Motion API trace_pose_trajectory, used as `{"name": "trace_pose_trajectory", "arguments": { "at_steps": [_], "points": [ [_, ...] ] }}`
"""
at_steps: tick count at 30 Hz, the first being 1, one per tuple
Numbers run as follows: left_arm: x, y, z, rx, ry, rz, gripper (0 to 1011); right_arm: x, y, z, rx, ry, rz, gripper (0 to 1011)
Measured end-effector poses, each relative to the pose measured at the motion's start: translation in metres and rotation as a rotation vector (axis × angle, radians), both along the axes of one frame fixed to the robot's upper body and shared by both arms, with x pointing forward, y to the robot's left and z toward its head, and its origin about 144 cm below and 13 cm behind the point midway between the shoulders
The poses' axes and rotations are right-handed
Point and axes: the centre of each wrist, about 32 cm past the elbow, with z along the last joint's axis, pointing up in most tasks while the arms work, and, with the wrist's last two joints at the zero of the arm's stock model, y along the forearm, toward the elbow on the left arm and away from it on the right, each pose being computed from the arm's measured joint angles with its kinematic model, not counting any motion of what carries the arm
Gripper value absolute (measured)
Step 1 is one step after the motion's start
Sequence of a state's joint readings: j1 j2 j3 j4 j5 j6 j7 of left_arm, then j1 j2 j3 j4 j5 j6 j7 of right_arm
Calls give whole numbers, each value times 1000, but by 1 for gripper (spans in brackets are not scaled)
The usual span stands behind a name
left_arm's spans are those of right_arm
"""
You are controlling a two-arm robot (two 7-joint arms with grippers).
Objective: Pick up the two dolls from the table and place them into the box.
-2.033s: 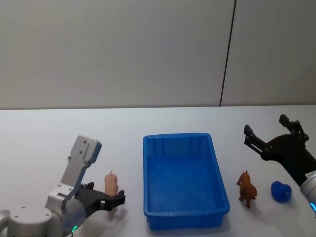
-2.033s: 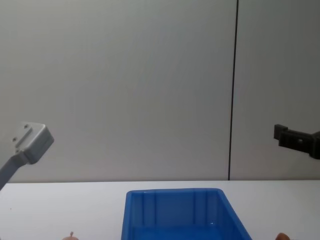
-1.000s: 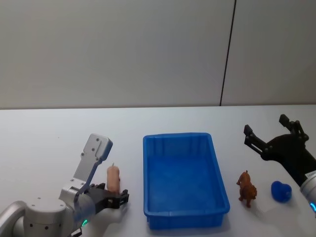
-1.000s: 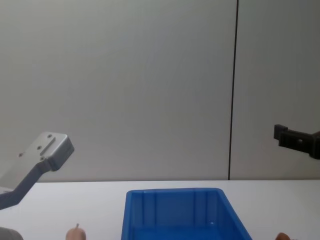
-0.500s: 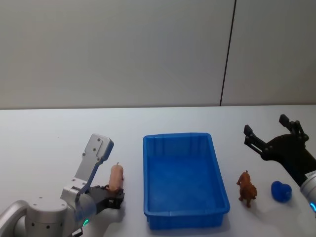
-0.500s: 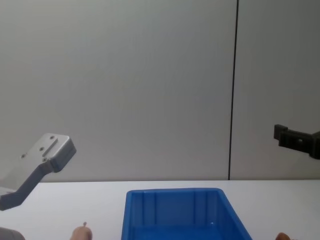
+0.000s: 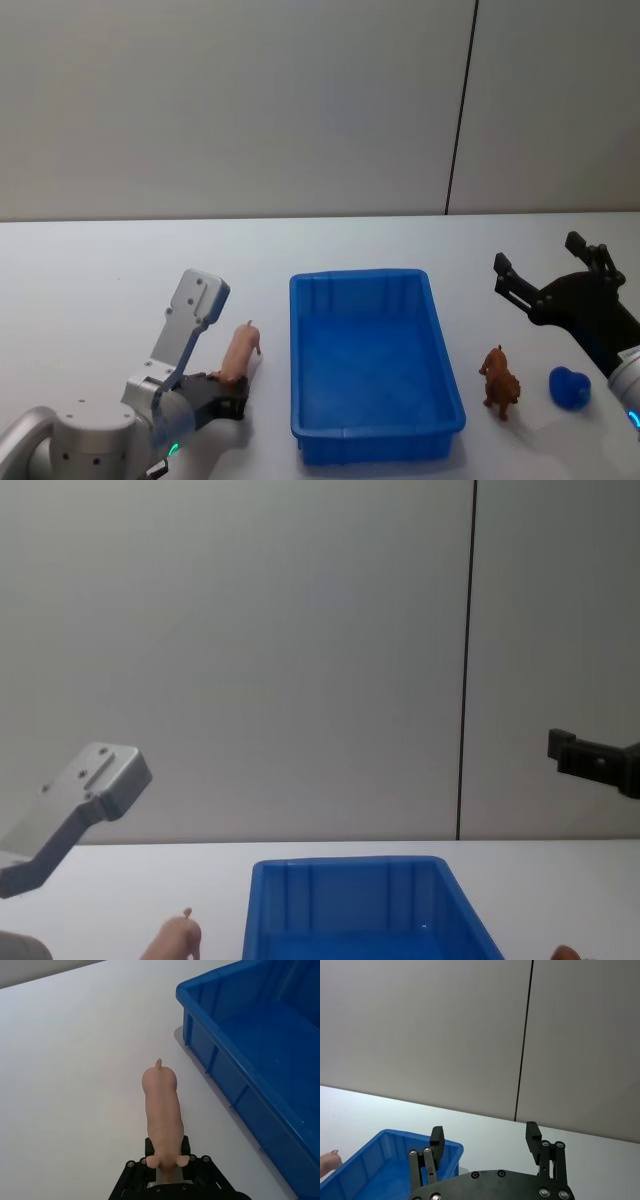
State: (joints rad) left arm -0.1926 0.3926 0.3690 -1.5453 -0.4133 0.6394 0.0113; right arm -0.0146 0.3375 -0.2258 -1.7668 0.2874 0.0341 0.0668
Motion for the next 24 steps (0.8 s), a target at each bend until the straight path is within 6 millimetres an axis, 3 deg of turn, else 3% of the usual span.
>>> {"name": "trace_pose_trajectory", "arguments": {
  "at_steps": [24],
  "points": [
    [-12,14,20,-57,-283,-33,263,0,0,0,0,0,0,1001]
  ]
}}
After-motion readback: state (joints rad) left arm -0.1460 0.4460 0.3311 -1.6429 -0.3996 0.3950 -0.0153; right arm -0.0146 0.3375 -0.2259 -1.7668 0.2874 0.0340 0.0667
